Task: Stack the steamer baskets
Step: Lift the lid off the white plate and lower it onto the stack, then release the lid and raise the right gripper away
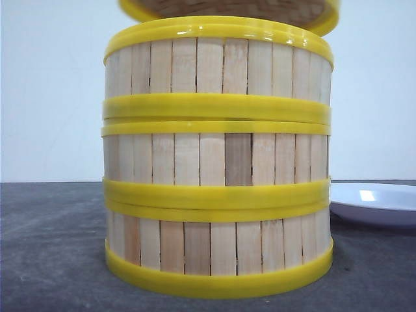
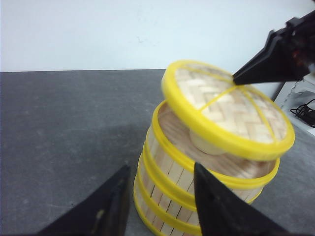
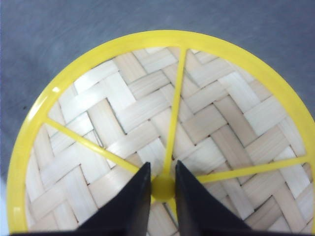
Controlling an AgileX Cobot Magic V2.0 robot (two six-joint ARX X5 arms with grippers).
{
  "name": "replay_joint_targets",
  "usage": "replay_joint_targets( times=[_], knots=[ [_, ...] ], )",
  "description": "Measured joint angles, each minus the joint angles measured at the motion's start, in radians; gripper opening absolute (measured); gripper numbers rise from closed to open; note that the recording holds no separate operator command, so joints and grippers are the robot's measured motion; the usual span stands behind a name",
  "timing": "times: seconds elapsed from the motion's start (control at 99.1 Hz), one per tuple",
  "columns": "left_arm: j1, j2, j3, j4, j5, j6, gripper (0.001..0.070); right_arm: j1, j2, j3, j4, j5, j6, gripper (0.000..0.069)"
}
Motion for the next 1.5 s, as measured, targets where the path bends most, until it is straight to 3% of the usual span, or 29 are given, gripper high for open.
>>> replay_joint_targets(
  times=[0.918, 0.978, 1.069, 1.14, 1.342, 1.503],
  knots=[
    [0.0, 0.0, 0.0, -0.003, 0.0, 0.0, 0.0233, 0.034, 0.087, 0.0, -0.067, 0.003, 0.008, 0.0059],
    [0.0, 0.0, 0.0, -0.003, 0.0, 0.0, 0.0233, 0.035, 0.088, 0.0, -0.065, 0.003, 0.007, 0.0115],
    [0.0, 0.0, 0.0, -0.003, 0.0, 0.0, 0.0233, 0.035, 0.089, 0.0, -0.051, 0.004, 0.008, 0.0326],
    [0.0, 0.0, 0.0, -0.003, 0.0, 0.0, 0.0233, 0.035, 0.089, 0.0, -0.04, 0.003, 0.008, 0.0407],
    [0.0, 0.0, 0.0, -0.003, 0.0, 0.0, 0.0233, 0.035, 0.05, 0.0, 0.014, 0.059, -0.003, 0.0445],
    [0.0, 0.0, 0.0, 0.019, 0.0, 0.0, 0.0233, 0.046, -0.105, 0.0, 0.044, 0.166, -0.014, 0.0445]
  ],
)
